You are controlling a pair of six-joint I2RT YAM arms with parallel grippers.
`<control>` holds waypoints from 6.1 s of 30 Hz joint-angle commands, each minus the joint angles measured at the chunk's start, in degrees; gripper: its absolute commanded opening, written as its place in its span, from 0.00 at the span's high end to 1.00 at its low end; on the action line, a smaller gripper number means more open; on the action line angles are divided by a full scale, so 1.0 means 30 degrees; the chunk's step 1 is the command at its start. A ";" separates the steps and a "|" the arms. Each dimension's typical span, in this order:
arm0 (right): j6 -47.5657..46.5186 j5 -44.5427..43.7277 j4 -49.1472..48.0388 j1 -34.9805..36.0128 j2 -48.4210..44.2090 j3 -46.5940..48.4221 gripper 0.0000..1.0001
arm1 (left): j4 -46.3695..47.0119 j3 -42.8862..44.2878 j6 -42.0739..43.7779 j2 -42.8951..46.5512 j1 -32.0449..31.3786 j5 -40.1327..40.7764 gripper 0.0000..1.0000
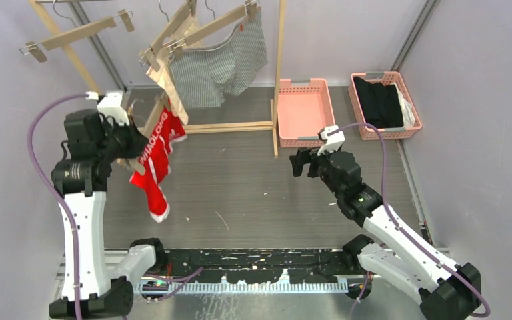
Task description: Remove the underwear clipped to the hanger
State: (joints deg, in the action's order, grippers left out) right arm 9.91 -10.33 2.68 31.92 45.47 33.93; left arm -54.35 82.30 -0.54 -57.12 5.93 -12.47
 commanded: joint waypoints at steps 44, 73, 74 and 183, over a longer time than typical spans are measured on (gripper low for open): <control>0.1247 1.8421 -0.5588 -0.0072 1.1008 1.3848 0.01 | 0.7888 -0.7513 0.0147 0.3258 -0.0358 -2.0070 1.00; 0.2603 2.0063 -0.6988 -0.0123 1.2385 1.3679 0.47 | 0.9442 -0.7680 -0.0657 0.2789 -0.0396 -1.9427 1.00; 0.2609 2.0073 -0.7001 -0.0138 1.2382 1.3676 0.58 | 0.9605 -0.7713 -0.0805 0.2724 -0.0396 -1.9431 1.00; 1.1018 1.2431 -2.5139 0.0928 1.2358 0.7584 0.99 | 1.7724 -0.7908 -0.7367 -0.0283 -0.8220 -1.0145 0.44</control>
State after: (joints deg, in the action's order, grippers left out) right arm 45.39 28.36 -70.13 34.68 86.48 55.88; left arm 1.41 58.61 -25.41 -59.79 -18.35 -44.80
